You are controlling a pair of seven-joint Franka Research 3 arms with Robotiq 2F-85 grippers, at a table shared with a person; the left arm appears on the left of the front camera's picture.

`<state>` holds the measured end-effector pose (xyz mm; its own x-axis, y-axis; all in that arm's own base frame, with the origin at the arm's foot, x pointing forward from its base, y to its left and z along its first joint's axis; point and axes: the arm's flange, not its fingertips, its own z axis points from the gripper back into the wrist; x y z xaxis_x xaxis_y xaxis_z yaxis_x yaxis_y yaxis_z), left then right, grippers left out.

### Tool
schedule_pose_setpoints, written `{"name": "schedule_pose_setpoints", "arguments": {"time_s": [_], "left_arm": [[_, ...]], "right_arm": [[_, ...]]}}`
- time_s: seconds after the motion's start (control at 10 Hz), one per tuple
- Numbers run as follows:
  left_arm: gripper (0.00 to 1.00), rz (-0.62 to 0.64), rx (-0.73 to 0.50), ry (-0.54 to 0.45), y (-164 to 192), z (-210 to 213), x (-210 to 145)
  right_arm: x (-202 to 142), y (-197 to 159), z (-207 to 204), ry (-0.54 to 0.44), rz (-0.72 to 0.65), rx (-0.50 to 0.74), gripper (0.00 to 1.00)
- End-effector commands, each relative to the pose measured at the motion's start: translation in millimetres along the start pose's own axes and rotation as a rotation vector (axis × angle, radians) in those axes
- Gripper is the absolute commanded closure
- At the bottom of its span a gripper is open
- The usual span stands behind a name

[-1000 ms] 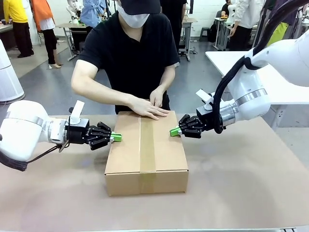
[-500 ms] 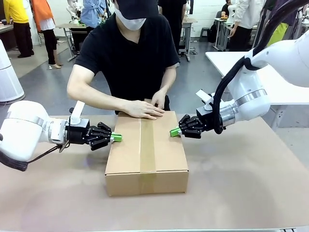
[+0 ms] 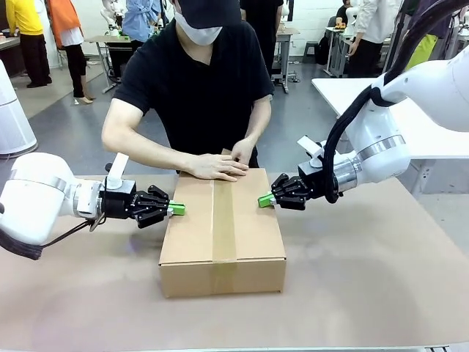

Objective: Wrap the clocks to prevent damage.
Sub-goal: After the human seals the box with tape, release both hands from the side flaps of the Package Box.

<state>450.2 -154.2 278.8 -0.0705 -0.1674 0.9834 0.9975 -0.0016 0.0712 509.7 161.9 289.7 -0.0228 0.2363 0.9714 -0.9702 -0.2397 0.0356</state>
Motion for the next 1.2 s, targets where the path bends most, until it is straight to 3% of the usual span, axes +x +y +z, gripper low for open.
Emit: {"name": "schedule_pose_setpoints", "arguments": {"time_s": [0.0,1.1], "left_arm": [[1.00,-0.005,0.002,0.008,0.0,-1.2,-2.8],[1.00,-0.005,0.002,0.008,0.0,-1.2,-2.8]], "right_arm": [[-1.7,0.3,-2.0,0.005,0.000,0.001,0.99],[-1.7,0.3,-2.0,0.005,0.000,0.001,0.99]]}}
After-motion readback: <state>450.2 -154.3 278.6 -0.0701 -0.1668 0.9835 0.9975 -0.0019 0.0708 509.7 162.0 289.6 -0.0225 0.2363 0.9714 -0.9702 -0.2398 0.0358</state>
